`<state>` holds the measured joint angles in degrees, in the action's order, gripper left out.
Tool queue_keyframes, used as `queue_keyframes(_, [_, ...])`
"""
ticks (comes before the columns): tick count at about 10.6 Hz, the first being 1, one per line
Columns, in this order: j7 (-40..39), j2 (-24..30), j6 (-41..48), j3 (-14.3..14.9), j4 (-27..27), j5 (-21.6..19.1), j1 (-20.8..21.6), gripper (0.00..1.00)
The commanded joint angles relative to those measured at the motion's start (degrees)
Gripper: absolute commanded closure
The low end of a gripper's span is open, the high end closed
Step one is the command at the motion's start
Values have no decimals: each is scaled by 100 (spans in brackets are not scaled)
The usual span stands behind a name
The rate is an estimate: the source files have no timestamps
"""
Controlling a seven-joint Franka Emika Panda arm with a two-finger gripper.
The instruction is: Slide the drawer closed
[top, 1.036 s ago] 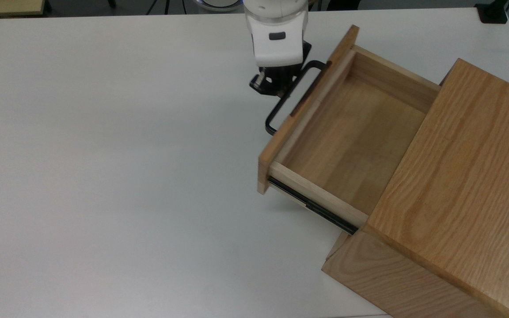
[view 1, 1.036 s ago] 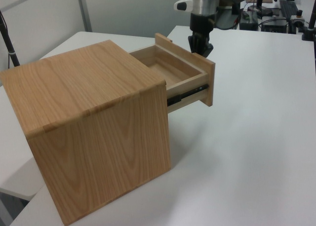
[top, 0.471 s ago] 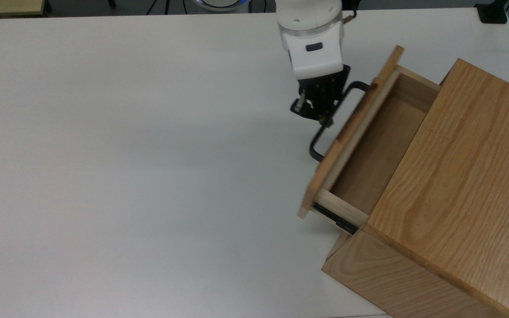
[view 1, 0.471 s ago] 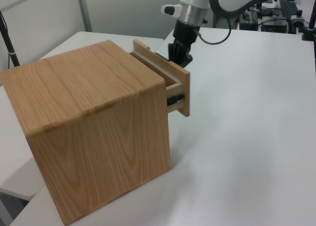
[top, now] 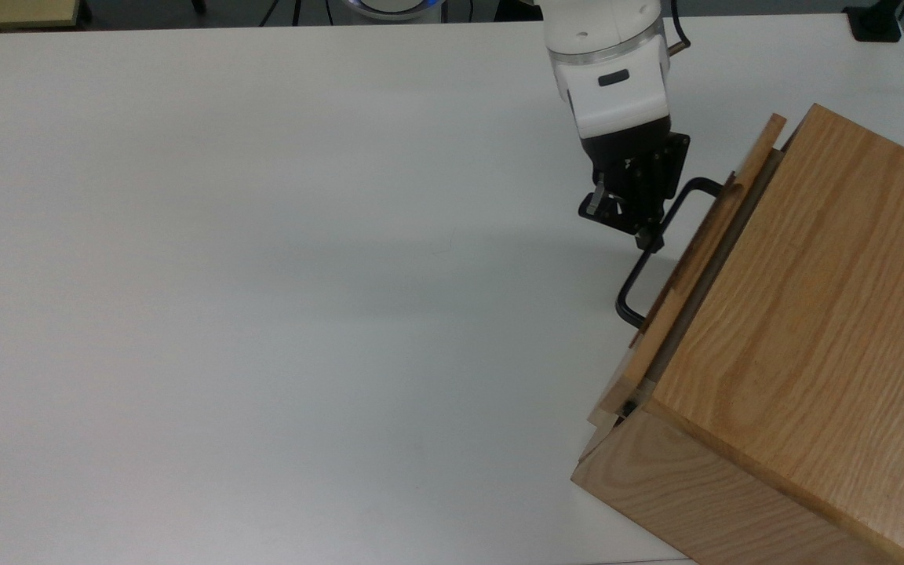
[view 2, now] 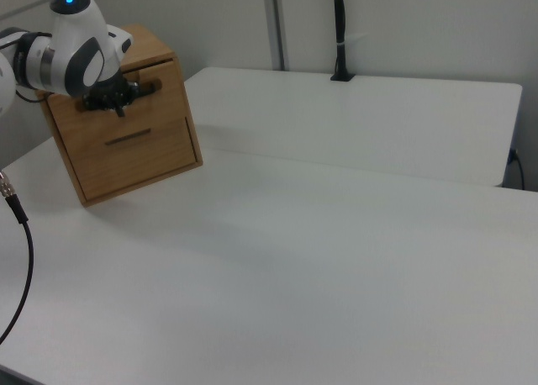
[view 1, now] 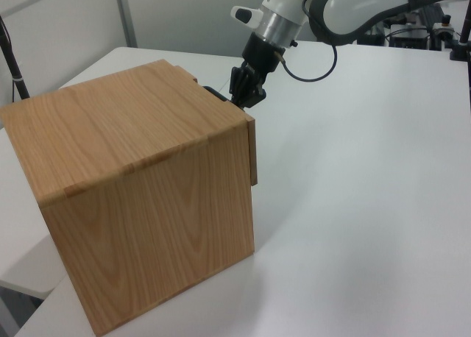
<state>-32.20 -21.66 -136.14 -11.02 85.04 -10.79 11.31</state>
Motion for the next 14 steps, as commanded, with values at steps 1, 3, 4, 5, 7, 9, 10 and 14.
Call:
queue_keyframes(1, [361, -153, -928, -67, 4, -108, 134, 100])
queue_keyframes(3, [398, -189, -1152, -67, 4, -107, 196, 100])
queue_keyframes(4, [398, -215, -1152, -75, 4, -108, 196, 100])
queue_keyframes(5, [381, -207, -1152, -76, 4, -99, 196, 100])
queue_keyframes(7, [381, -180, -1091, -67, 12, -81, 178, 100])
queue_keyframes(9, [363, 12, -532, -15, 205, -46, 126, 100])
queue_keyframes(10, [355, 109, -14, 3, 223, -29, -5, 100])
queue_keyframes(14, [416, 758, 2191, 730, 311, 111, -208, 100])
